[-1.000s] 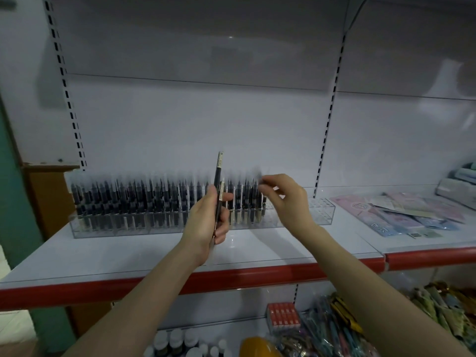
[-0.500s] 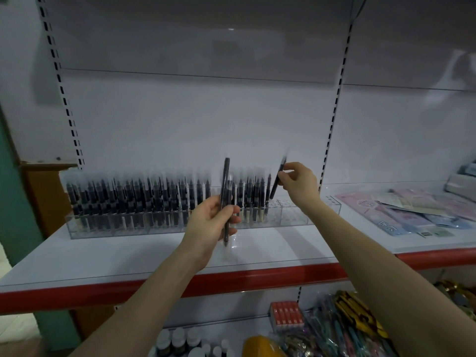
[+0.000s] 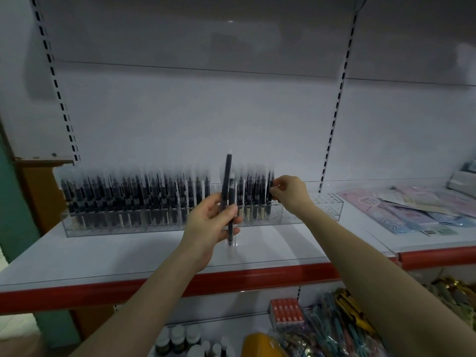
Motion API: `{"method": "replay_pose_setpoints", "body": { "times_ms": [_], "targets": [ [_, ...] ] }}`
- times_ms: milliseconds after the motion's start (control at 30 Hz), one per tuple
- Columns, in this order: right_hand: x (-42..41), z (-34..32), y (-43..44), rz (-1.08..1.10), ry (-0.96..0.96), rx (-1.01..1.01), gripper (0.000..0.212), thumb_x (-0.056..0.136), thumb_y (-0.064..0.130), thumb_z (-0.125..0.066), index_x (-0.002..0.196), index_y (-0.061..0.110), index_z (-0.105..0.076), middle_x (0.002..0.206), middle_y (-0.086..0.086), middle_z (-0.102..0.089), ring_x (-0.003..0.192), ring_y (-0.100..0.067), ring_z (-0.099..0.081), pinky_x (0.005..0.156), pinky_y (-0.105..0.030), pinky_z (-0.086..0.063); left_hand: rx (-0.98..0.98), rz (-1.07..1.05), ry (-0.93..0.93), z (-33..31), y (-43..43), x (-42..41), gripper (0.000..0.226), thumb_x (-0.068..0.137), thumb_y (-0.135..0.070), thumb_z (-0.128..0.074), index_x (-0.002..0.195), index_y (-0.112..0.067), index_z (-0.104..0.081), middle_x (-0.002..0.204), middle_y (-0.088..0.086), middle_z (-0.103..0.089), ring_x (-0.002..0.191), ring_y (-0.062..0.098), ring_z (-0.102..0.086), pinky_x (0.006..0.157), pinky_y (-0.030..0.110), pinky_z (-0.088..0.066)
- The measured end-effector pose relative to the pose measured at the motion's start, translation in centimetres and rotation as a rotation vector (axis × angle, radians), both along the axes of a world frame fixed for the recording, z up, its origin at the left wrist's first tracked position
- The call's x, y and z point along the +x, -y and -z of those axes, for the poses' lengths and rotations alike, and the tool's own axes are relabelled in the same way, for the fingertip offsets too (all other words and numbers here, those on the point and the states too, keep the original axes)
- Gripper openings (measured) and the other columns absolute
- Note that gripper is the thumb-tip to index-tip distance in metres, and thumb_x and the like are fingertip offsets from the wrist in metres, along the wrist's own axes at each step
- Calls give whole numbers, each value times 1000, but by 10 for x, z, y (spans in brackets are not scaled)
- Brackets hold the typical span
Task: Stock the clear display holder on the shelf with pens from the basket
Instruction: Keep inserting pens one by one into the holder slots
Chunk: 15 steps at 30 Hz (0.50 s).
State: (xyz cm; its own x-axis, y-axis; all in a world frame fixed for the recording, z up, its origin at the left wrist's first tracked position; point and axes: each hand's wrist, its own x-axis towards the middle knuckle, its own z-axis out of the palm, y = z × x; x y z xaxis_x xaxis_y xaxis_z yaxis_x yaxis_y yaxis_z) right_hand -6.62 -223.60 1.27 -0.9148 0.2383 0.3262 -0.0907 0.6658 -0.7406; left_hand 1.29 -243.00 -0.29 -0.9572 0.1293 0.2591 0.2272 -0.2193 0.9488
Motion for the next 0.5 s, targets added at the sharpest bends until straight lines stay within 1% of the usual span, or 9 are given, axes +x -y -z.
{"method": "replay_pose_setpoints", "body": {
  "times_ms": [100, 133, 200, 267, 300, 367, 400, 433, 500],
  "targets": [
    [-2, 2, -1, 13, 14, -31, 23, 88, 7, -59, 109, -2, -62, 100, -21, -68, 97, -34, -64, 90, -43, -50, 10, 14, 4, 2, 1, -1, 20, 89, -2, -56, 103, -17, -60, 70, -6, -69, 68, 9, -67, 65, 29, -58],
    [-2, 2, -2, 13, 21, -29, 25, 88, 8, -60, 110, -2, -62, 101, -21, -68, 98, -33, -63, 91, -41, -50, 13, 18, 5, 2, 1, -1, 20, 89, -3, -56, 103, -16, -59, 70, -6, -70, 69, 10, -67, 64, 29, -58],
    [2, 3, -2, 30, 2, -18, 32, 88, 13, -62, 117, -2, -59, 106, -18, -66, 102, -30, -62, 91, -32, -47, 19, 19, 6, 2, 1, -1, 18, 88, -3, -57, 102, -14, -57, 70, -4, -70, 69, 11, -68, 62, 28, -57],
    [15, 1, 2, 76, -126, -91, 32, 89, 17, -60, 116, 0, -60, 104, -13, -66, 101, -25, -62, 88, -27, -46, 36, 20, 9, 2, 3, 0, 17, 88, -3, -57, 100, -14, -56, 72, -1, -70, 68, 12, -68, 59, 26, -57],
    [25, 0, 6, 76, -204, -174, 25, 90, 18, -59, 110, 3, -63, 98, -11, -68, 95, -23, -64, 86, -29, -49, 46, 21, 11, 2, 3, 0, 16, 87, -3, -58, 99, -15, -55, 73, 0, -70, 68, 12, -69, 58, 26, -56],
    [47, -5, 18, -23, -271, -349, 13, 90, 22, -59, 90, 11, -66, 82, -4, -69, 81, -18, -66, 79, -34, -55, 54, 25, 14, 1, 2, 1, 16, 87, -3, -58, 97, -15, -54, 77, 2, -69, 68, 13, -69, 59, 27, -56],
    [59, -8, 26, -108, -254, -403, 12, 90, 24, -59, 84, 15, -65, 79, -2, -69, 77, -15, -66, 76, -33, -55, 54, 29, 15, 1, 1, 2, 16, 87, -3, -58, 96, -16, -54, 78, 2, -69, 68, 13, -69, 59, 28, -57],
    [69, -11, 33, -197, -221, -435, 12, 89, 27, -60, 82, 19, -65, 79, 0, -70, 74, -12, -67, 73, -30, -56, 52, 33, 15, 1, -1, 3, 15, 87, -3, -58, 95, -16, -54, 79, 3, -69, 68, 13, -69, 60, 28, -57],
    [82, -16, 46, -320, -159, -461, 9, 87, 30, -62, 85, 22, -65, 81, 3, -70, 72, -5, -67, 67, -21, -54, 42, 48, 7, 0, -4, 5, 15, 88, -3, -58, 95, -16, -53, 82, 4, -69, 69, 14, -69, 61, 29, -57]
  ]
}}
